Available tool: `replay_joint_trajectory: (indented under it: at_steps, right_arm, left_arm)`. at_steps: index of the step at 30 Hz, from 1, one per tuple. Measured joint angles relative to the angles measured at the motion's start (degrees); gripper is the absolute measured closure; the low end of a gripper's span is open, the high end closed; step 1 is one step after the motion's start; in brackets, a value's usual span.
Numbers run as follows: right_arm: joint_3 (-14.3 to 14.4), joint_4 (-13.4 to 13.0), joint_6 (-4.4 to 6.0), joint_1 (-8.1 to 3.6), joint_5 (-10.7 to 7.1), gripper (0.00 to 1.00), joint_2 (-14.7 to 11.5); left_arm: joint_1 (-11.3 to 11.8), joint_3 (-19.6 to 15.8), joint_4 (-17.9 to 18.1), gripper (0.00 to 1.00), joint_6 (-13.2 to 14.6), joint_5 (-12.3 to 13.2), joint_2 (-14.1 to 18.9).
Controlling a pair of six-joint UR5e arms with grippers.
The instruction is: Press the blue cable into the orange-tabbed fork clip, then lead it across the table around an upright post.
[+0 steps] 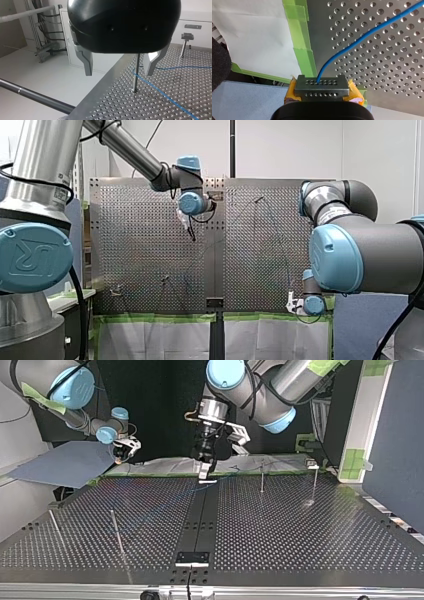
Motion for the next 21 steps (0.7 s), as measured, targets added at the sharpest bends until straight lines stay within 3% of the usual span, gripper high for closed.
replay_joint_trajectory:
  at_steps: [5, 14, 21]
  right_arm:
    - [0.0, 0.01, -0.04, 0.0, -0.01, 1.0, -0.03]
    - [0.0, 0.06, -0.08, 0.01, -0.06, 1.0, -0.02]
    - [0.01, 0.07, -0.1, 0.14, -0.07, 1.0, -0.01]
  left_arm:
    - [0.01, -2.9, 2.93, 0.0, 0.15, -0.13, -0.87]
    - [-0.07, -7.92, 7.93, 0.0, 1.38, -0.71, -5.34]
    - [-0.51, -11.72, 11.75, 0.0, 2.59, 1.75, -6.93]
